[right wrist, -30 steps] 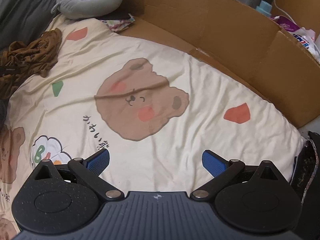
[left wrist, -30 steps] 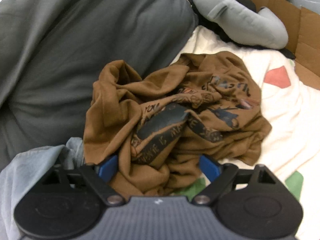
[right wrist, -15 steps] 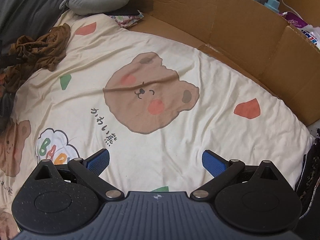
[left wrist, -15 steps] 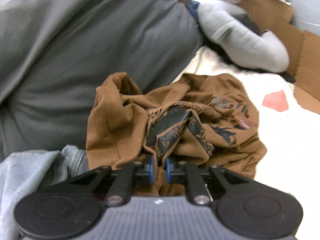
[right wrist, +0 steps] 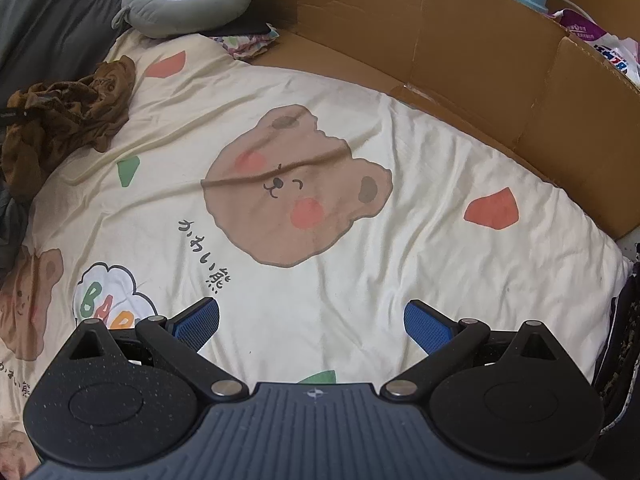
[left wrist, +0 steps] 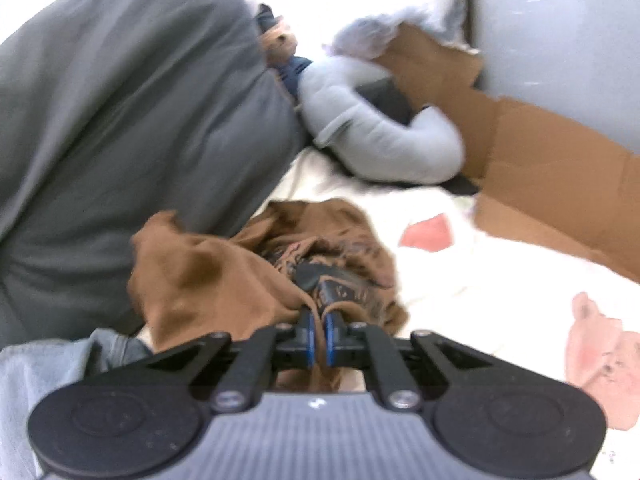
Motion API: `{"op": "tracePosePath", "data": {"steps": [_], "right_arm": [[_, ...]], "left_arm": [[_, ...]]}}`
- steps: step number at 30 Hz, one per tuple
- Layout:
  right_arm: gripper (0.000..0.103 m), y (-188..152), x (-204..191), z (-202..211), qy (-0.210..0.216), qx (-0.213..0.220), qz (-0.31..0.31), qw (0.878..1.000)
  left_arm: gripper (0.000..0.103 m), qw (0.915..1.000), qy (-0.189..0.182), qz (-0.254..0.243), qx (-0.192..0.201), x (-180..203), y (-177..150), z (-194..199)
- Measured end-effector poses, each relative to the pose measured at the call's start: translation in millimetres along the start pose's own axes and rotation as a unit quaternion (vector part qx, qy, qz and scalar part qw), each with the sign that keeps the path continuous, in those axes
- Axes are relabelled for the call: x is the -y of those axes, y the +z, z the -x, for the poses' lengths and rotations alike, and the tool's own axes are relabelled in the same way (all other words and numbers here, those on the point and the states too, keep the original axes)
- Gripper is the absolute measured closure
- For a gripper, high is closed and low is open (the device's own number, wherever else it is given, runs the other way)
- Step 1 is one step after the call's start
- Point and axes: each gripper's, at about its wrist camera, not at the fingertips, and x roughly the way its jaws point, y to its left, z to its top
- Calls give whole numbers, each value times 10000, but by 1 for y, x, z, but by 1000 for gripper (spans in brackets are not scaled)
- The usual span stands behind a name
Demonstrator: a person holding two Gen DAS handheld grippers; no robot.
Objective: Fold clothes
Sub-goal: 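Lift the brown T-shirt with the left tool and shake it loose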
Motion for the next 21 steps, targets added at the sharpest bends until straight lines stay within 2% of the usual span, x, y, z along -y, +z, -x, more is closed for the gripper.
{"op": "tracePosePath", "data": {"steps": [4, 10, 21], "right_arm": [[1, 0, -1, 1, 60, 21, -1, 10000], [1, 1, -4, 5, 119, 98, 79, 9999], [1, -1, -16, 15, 641, 310, 211, 9972]], "left_arm": [[98, 9997, -206, 91, 55, 9, 7, 15], [98, 9978, -649, -86, 98, 31, 9, 47], [98, 9912, -1286, 51, 314, 59, 30, 103]]}}
